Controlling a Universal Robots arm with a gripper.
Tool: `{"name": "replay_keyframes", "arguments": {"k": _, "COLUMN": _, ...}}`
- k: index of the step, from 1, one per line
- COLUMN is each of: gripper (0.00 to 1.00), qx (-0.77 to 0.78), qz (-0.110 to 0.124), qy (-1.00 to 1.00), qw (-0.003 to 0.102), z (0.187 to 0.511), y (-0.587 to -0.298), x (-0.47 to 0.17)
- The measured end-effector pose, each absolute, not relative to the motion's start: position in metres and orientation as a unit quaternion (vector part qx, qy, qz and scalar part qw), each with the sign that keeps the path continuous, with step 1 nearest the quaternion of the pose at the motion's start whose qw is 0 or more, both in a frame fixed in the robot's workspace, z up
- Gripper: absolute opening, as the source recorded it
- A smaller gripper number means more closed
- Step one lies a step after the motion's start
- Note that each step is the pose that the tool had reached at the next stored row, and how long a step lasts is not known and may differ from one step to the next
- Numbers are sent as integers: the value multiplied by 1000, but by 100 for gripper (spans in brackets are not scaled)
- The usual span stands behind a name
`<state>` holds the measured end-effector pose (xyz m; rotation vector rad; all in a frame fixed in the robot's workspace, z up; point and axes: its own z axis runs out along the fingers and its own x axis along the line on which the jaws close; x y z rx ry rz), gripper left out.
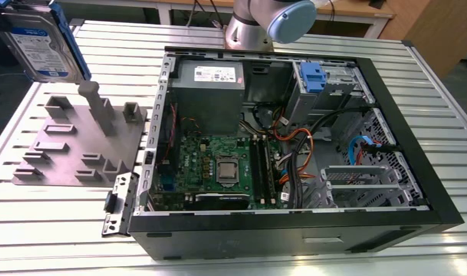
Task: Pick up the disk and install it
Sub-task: 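Pick up the disk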
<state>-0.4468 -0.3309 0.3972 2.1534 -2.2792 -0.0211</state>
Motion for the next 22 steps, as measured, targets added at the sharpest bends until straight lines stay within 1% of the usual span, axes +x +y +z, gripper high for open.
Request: {"name": "replay_keyframes", "arguments": {"k": 22, "gripper": 36, "qx": 687, "qz": -7, "qy": -727, "qw": 3, "z": 415, "y": -331, "x": -447}}
